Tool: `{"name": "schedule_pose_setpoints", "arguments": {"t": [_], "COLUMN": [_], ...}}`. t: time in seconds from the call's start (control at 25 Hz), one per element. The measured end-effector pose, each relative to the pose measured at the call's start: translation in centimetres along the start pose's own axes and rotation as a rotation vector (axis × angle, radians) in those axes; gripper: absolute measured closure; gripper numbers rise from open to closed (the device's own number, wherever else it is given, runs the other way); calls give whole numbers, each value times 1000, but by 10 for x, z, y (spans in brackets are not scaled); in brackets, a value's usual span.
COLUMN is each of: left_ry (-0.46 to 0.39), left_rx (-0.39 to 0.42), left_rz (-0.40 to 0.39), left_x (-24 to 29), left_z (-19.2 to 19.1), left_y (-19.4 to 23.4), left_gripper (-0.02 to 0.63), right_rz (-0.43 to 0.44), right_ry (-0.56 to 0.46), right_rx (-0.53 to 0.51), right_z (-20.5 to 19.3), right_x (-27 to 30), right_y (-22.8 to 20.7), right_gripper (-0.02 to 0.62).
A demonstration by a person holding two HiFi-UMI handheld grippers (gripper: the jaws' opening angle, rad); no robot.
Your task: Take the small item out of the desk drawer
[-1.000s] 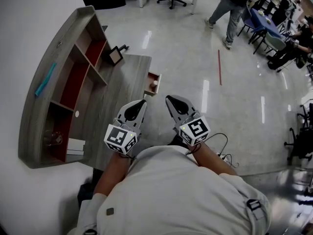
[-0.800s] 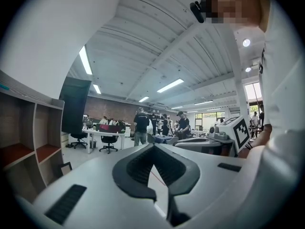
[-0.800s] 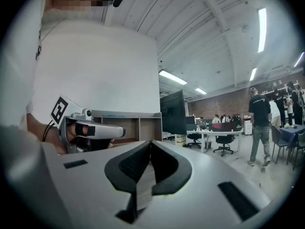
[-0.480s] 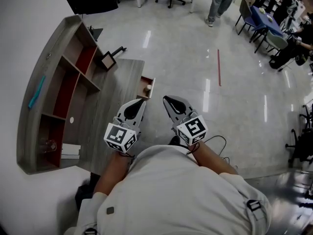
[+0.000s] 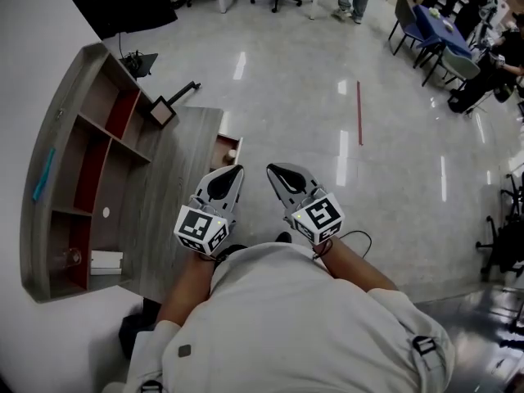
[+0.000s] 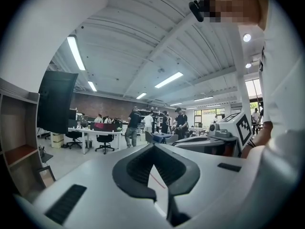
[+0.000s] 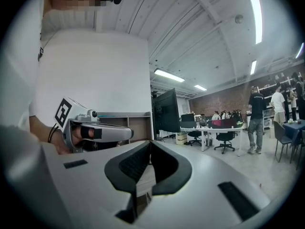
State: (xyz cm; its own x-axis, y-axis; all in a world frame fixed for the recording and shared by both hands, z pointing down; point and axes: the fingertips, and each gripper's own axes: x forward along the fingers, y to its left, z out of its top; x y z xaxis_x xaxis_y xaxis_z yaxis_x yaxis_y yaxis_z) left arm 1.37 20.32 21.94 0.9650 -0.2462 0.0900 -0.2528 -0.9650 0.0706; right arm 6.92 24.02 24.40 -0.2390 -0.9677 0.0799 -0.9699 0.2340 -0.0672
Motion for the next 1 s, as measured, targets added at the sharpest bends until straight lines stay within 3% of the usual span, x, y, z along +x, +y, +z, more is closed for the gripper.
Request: {"name": "schedule_pose_setpoints", "arguments": {"t": [0.52, 1.0], "left_ry": [13, -16], "left_rx": [-35, -53], "left_rz": [-38, -30], "left_x": [40, 26], "left_z": [-9, 1], "left_y": [16, 99], "left_gripper": [591, 591], "right_rz": [-14, 0], "right_ry": [22, 27], "right_rx": [21, -12], "right_z": [-9, 7], "right_x": [20, 102], "right_y": [-32, -20], "right_gripper": [574, 574]}}
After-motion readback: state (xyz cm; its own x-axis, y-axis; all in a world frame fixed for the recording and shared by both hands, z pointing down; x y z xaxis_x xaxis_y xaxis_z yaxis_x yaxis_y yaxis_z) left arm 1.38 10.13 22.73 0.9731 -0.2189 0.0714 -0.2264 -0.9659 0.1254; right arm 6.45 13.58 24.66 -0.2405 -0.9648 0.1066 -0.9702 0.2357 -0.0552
